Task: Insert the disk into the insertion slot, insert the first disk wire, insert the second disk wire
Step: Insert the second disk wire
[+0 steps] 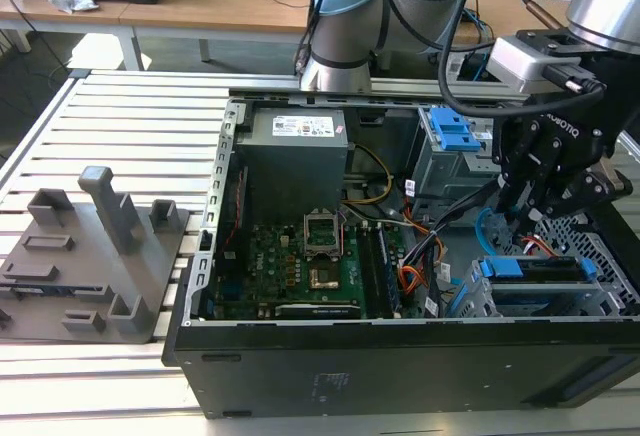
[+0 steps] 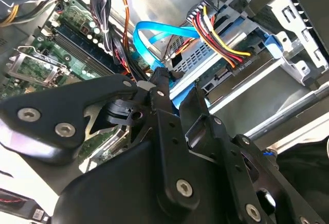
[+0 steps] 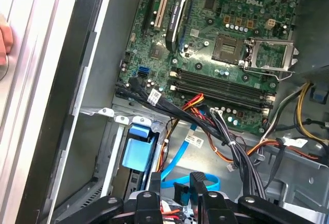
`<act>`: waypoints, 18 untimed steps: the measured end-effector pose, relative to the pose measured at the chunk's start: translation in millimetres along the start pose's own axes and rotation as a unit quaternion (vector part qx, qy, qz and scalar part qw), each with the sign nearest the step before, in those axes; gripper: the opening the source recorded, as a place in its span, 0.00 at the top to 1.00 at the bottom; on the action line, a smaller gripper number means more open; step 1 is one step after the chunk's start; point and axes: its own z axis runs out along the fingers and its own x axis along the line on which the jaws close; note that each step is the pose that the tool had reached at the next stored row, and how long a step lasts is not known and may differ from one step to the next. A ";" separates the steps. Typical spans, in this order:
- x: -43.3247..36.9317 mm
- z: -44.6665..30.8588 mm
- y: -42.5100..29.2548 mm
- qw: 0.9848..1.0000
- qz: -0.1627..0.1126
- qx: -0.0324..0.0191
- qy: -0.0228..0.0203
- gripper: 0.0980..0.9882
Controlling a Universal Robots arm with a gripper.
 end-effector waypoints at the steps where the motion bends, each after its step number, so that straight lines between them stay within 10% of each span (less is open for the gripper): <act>1: 0.0 0.0 0.0 1.000 0.000 0.000 0.000 0.70; 7: 0.0 0.0 0.0 1.000 0.000 0.000 0.000 0.72; 9: 0.0 0.1 0.0 1.000 0.000 0.000 0.000 0.93; 18: 12.4 1.3 3.1 1.000 0.000 0.000 0.000 0.93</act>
